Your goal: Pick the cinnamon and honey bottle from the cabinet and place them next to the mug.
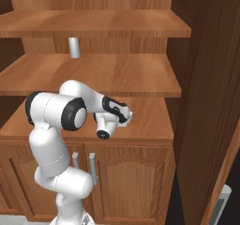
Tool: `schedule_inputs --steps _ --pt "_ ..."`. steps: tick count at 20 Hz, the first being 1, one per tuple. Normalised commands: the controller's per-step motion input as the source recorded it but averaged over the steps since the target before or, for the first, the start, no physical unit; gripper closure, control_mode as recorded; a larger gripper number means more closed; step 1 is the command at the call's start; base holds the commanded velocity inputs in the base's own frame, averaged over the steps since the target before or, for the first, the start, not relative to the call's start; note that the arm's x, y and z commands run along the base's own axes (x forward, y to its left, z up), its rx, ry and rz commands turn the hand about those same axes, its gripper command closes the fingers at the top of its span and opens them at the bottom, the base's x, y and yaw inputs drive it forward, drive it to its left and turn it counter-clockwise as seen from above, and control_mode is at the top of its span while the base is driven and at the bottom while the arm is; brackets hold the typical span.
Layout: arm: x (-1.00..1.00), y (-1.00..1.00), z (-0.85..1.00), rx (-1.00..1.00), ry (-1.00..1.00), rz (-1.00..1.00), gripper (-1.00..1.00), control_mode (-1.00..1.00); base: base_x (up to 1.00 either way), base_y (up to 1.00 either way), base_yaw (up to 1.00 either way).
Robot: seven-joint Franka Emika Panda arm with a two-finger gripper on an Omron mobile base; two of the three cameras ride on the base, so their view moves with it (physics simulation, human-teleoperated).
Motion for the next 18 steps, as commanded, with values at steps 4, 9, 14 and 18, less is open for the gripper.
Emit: schedule_inputs --steps 4,9,14,18 --pt "0.0 0.11 -0.02 0.0 0.0 0.0 -1.0 -1.0 0.0 0.0 0.0" --pt "0.0 0.12 -0.04 0.0 0.0 0.0 -1.0 -1.0 0.0 0.0 0.0" --pt "0.02 0.06 -0.03 0.0 0.0 0.0 -1.0 -1.0 0.0 0.0 0.0" --pt "0.08 0.01 -0.02 0.0 0.0 0.0 -1.0 -1.0 0.0 0.0 0.0"
